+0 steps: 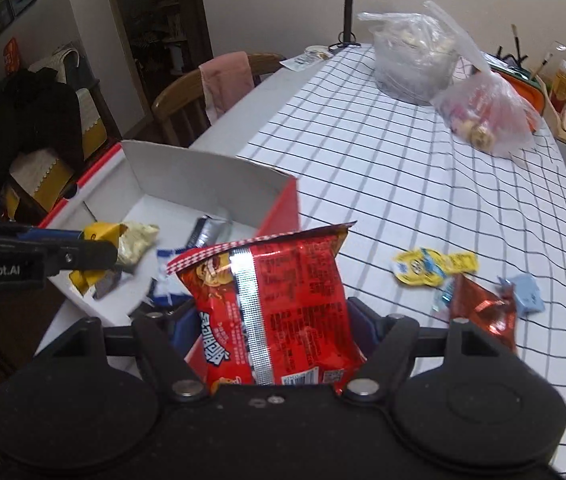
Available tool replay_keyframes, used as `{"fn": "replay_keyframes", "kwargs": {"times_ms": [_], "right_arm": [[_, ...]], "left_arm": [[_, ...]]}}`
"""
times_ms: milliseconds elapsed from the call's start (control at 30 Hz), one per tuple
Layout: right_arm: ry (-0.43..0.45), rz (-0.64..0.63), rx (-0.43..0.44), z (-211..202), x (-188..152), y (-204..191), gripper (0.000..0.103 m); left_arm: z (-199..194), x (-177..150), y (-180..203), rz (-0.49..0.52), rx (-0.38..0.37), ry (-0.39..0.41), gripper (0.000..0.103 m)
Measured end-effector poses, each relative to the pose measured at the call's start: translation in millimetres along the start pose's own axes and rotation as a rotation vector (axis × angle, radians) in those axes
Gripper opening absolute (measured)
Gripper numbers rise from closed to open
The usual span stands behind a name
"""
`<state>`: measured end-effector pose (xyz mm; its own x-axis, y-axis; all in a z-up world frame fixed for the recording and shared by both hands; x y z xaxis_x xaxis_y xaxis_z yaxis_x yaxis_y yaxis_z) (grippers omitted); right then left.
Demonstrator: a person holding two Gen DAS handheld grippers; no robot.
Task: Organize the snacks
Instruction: 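Carry the yellow packet and red chip bag into the box with both tools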
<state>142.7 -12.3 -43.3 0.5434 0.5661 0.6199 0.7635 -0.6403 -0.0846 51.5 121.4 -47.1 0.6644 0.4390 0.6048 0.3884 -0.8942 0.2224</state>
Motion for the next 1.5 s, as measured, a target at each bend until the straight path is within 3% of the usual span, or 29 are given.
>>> {"fn": "replay_keyframes", "kwargs": {"times_ms": [467, 733, 967, 1367, 1500], "right_arm": [[-0.057, -0.039, -0.020, 69, 39, -61, 0.074], [-0.111, -0.075, -0.003, 110, 53, -81, 0.074], [-0.206, -0.090, -0.008, 145, 45, -81, 0.074], [-0.201, -0.133, -0.023, 145, 42, -89, 0.071], [-0.179, -0.131, -0.018, 138, 44, -87, 0.076]], "left_arm": [[32, 29, -79, 0.016, 0.113, -0.028, 0.033], [73, 39, -105, 0.026, 0.138, -0.134, 0.033], [98, 37, -112, 0.036, 0.144, -0.214, 0.033], [106, 32, -112, 0.039, 0.132, -0.250, 0.033], [104, 30, -111, 0.036, 0.129, -0.242, 0.034]]}}
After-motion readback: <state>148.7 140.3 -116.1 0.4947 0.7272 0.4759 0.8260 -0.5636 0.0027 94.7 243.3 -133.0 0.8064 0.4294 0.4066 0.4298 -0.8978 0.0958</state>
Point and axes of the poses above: each gripper's, at about its wrist camera, not at the fingertips, and z roughly the way its jaws point, y to its right, x to its top, the point moved 5 cm from there along z, roughly the way its jaws point, and after that the axes turned 1 degree about -z, right-handed, at the moved point
